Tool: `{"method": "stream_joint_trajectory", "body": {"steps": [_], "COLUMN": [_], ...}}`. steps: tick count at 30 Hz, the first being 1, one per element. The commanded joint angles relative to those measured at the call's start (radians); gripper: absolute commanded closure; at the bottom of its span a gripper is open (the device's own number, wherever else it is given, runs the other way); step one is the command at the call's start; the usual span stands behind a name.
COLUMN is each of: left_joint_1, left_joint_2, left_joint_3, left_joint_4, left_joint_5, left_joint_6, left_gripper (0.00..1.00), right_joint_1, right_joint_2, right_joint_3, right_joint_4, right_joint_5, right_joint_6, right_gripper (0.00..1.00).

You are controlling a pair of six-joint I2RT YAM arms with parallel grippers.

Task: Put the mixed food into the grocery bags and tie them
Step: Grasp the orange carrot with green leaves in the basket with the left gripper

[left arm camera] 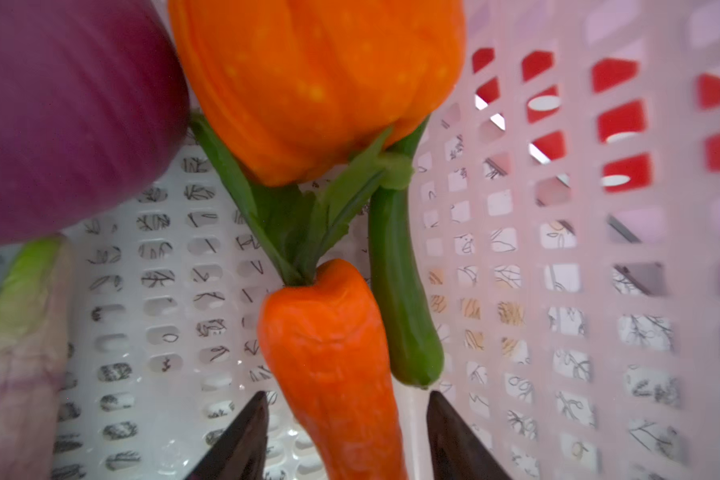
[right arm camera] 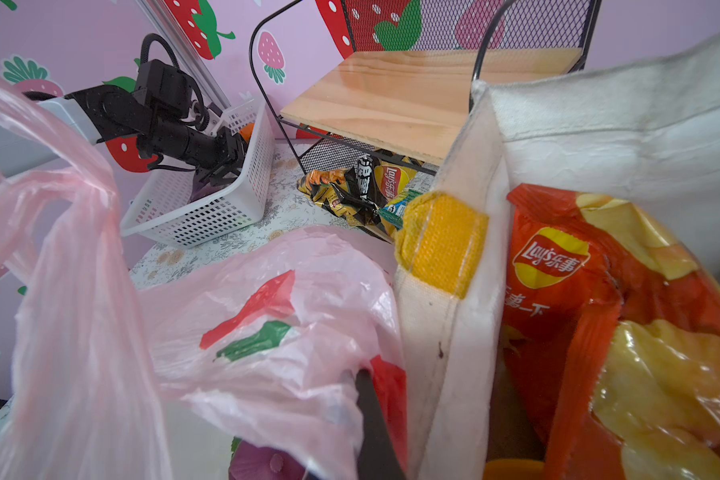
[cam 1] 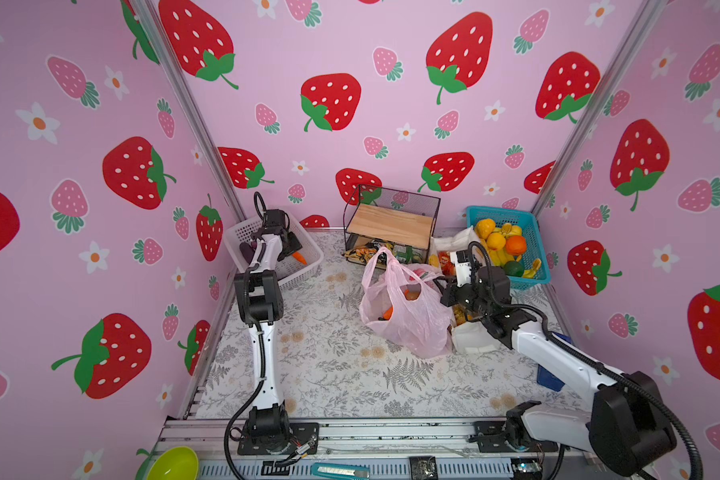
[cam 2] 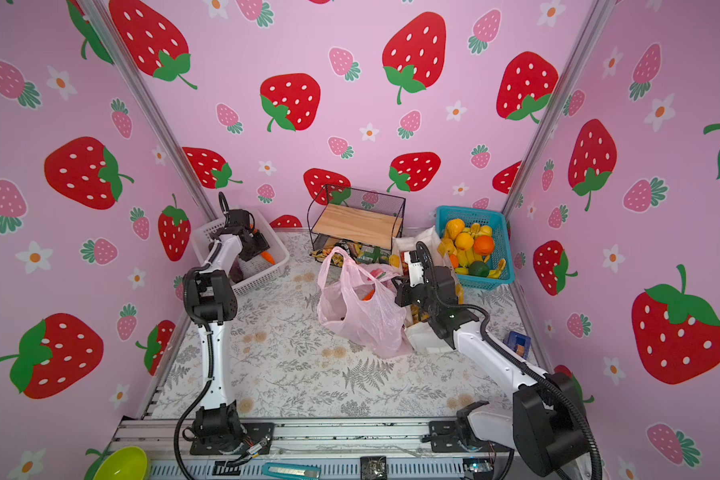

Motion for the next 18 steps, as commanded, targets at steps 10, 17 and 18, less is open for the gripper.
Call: {"method": "stream_joint_trajectory", "body": {"steps": [10, 17, 18], "left_joint_1": [0.006, 0.019, 0.021], "left_joint_2": [0.04, 0.07, 0.07], "left_joint_3": [0.064, 0.115, 0.114], "left_joint_4": [-0.073, -0.101, -0.101], "left_joint_5": [0.041, 0.073, 0.076], "left_joint_6": [0.015, 0.014, 0.013], "left_gripper": [0.53, 0.53, 0.54], "right_joint_1": [-0.002, -0.003, -0.003], "right_joint_2": [0.011, 0.01, 0.01], "right_joint_3": [-0.009, -0.009, -0.009], "right_joint_4": [0.021, 0.022, 0.02], "right_joint_5": [-0.001, 0.001, 0.003], "right_joint_6": [-0.01, -0.011, -0.011], "right_gripper": [1.0, 1.0, 1.0]}}
